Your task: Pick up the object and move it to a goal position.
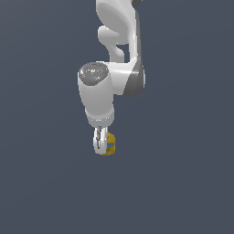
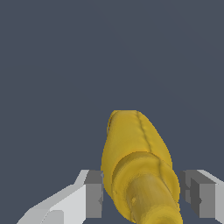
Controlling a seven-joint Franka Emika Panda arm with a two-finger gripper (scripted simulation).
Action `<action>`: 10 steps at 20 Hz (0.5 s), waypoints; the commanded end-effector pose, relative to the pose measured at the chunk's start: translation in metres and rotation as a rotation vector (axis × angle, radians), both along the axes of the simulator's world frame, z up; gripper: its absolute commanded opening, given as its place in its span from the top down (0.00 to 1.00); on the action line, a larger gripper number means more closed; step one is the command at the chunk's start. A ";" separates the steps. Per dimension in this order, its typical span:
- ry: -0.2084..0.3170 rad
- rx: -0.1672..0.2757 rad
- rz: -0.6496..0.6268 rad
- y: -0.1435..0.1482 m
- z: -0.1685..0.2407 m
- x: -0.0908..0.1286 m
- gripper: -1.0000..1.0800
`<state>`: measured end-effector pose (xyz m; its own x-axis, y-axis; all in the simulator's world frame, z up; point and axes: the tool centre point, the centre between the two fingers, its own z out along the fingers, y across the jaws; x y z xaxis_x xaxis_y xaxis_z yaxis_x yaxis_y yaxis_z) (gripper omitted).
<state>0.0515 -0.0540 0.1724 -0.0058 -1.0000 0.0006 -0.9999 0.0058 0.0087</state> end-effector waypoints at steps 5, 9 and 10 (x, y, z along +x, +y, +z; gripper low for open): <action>-0.009 0.000 0.001 0.022 0.031 0.012 1.00; -0.008 0.000 0.001 0.042 0.055 0.021 1.00; -0.008 0.000 0.001 0.048 0.062 0.024 1.00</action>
